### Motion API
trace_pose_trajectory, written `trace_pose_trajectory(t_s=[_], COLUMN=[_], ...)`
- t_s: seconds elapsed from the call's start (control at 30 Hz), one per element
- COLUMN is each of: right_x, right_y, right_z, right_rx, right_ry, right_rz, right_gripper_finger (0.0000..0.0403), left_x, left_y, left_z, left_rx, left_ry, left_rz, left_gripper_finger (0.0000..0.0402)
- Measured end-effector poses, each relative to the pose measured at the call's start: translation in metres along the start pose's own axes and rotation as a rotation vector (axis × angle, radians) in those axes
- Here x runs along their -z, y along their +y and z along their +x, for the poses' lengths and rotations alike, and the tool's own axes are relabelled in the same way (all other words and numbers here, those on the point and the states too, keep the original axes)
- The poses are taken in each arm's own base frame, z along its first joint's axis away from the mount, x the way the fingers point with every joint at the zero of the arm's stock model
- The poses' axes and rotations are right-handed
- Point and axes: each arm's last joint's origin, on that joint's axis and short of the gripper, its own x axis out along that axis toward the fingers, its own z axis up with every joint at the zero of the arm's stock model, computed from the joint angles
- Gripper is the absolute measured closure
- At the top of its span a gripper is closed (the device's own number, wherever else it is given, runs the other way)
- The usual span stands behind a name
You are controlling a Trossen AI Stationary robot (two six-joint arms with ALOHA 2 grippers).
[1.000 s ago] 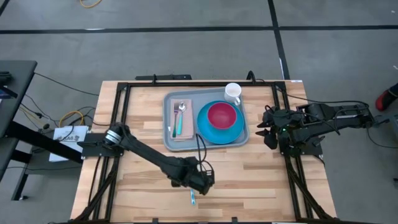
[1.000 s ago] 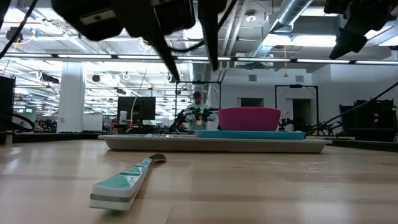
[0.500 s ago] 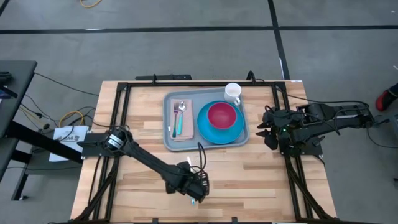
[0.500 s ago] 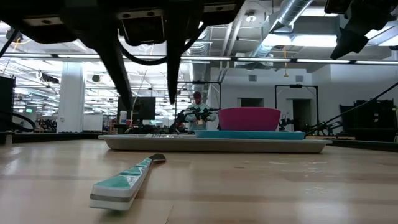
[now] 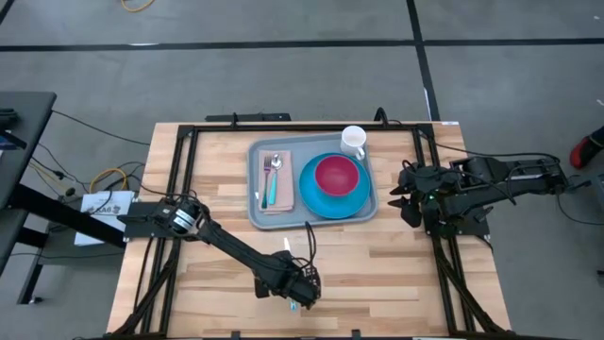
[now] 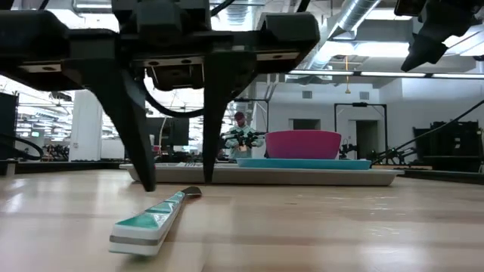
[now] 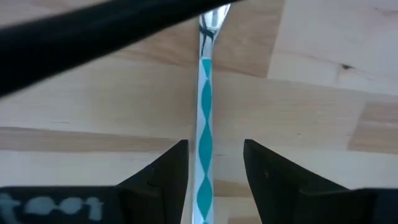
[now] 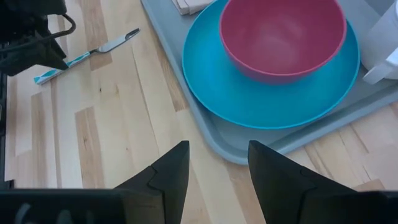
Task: Set up tray
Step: Put the knife on the brown napkin to the right of the blue spoon on the blue tray
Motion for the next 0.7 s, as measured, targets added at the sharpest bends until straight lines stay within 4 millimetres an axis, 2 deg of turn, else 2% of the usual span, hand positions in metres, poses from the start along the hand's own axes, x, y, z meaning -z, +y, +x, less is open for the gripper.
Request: trace_pose_trajectory(t_s=[0.17, 0.47, 0.7], right_x=[0.0, -0.001, -0.001], right_y=[0.0, 0.0, 0.0], right_z=[0.0, 0.0, 0.0], right_rx=[0.0, -0.002, -0.002], right_ry=[0.0, -0.006, -0.007], right_rz=[0.0, 0.001, 0.001], right_gripper_finger=[0.0248, 0.0248, 0.0248], left_x=[-0.001, 0.004, 0.003], left_y=[0.002, 0.0, 0.0], left_z=[0.0, 0.025, 0.027], left_rx=[-0.023, -0.056, -0.068], left_ry=[-0.005, 0.045, 0.048], left_rz=[0.002, 0.017, 0.019], left_gripper_finger=[0.026, 0.026, 0.0268])
